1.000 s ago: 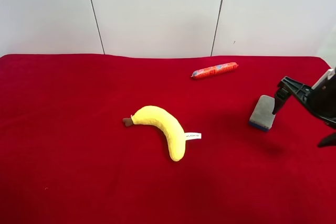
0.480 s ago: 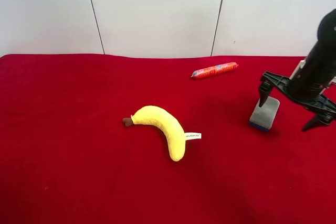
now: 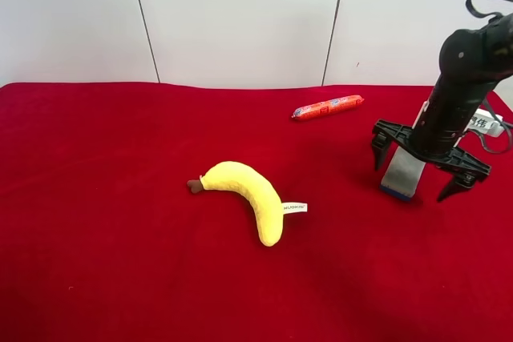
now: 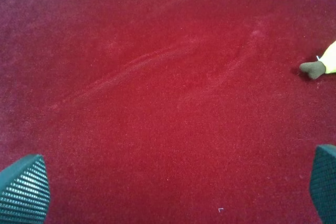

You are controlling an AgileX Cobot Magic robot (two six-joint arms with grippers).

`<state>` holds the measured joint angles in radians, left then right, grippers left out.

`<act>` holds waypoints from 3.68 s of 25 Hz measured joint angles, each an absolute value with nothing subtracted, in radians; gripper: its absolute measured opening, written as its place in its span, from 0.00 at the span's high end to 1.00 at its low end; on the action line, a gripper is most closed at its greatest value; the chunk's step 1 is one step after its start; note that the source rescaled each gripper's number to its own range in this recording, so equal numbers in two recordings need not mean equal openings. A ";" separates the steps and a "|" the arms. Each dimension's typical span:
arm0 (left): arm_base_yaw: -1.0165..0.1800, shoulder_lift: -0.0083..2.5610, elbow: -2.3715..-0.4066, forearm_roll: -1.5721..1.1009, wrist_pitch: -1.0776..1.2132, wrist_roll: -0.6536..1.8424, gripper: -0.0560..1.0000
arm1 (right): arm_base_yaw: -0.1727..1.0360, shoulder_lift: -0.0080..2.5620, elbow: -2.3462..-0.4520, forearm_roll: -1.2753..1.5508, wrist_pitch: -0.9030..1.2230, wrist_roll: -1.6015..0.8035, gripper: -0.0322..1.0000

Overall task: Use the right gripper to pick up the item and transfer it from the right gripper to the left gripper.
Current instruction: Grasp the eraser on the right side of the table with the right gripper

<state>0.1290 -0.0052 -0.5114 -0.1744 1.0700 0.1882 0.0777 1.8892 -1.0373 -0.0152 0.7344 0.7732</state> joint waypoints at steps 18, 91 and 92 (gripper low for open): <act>0.129 -0.005 -0.511 -0.174 1.070 0.188 0.00 | 0.083 1.970 -1.040 -0.086 0.689 0.780 0.00; 0.129 -0.005 -0.511 -0.174 1.070 0.188 0.00 | 0.141 1.938 -1.040 -0.104 0.681 0.756 0.90; 0.129 -0.005 -0.511 -0.174 1.070 0.188 0.00 | 0.141 1.938 -1.040 -0.105 0.681 0.756 0.90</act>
<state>0.1290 -0.0052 -0.5114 -0.1744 1.0700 0.1879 0.1409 1.9382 -1.0404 -0.1053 0.6806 0.7559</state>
